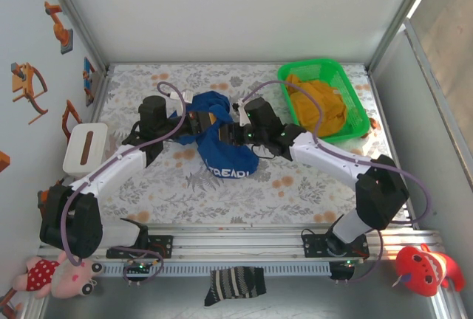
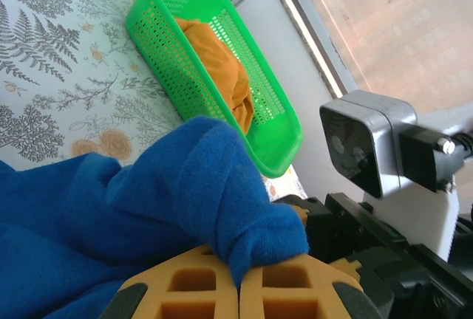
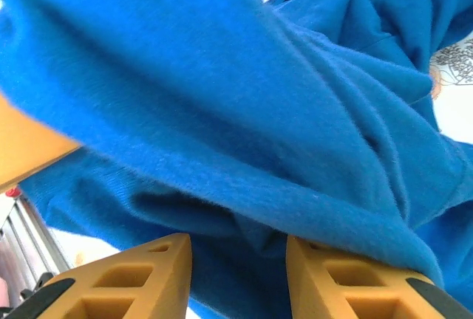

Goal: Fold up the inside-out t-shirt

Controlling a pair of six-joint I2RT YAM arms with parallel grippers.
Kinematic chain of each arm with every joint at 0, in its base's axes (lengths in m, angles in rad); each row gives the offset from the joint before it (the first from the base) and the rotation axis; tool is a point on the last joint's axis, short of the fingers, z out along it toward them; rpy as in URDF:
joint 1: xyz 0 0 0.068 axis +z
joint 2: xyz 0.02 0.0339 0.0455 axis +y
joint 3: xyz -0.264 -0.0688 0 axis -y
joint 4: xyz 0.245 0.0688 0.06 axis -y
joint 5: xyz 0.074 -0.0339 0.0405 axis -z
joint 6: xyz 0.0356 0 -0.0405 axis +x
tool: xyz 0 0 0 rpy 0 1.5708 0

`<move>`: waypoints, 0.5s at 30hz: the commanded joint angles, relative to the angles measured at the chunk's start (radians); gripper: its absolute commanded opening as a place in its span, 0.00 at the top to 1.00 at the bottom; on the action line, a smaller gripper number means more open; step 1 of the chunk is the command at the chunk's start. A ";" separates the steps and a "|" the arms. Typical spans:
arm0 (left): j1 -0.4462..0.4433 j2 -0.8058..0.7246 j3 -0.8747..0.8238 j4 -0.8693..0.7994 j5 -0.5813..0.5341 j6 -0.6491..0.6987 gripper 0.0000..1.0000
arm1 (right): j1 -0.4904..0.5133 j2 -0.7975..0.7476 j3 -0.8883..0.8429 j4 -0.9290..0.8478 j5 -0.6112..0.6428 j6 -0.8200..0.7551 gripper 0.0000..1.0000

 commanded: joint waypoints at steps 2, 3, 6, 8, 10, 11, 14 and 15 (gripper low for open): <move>0.004 -0.035 0.027 -0.007 0.032 0.013 1.00 | -0.027 0.011 0.029 0.052 0.017 0.028 0.58; 0.004 -0.037 0.026 -0.007 0.034 0.014 1.00 | -0.031 0.011 0.024 0.065 0.012 0.034 0.57; 0.004 -0.043 0.022 -0.007 0.038 0.012 1.00 | -0.044 0.018 0.028 0.089 -0.006 0.056 0.56; 0.005 -0.048 0.021 -0.008 0.037 0.011 1.00 | -0.046 0.030 0.040 0.095 -0.021 0.061 0.56; 0.005 -0.048 0.022 -0.010 0.037 0.010 1.00 | -0.046 0.046 0.053 0.098 -0.037 0.066 0.56; 0.005 -0.047 0.023 -0.012 0.038 0.011 1.00 | -0.046 0.055 0.057 0.101 -0.044 0.068 0.57; 0.005 -0.050 0.023 -0.014 0.035 0.010 1.00 | -0.046 0.078 0.067 0.110 -0.076 0.076 0.61; 0.004 -0.050 0.025 -0.014 0.035 0.011 1.00 | -0.046 0.083 0.068 0.114 -0.086 0.079 0.63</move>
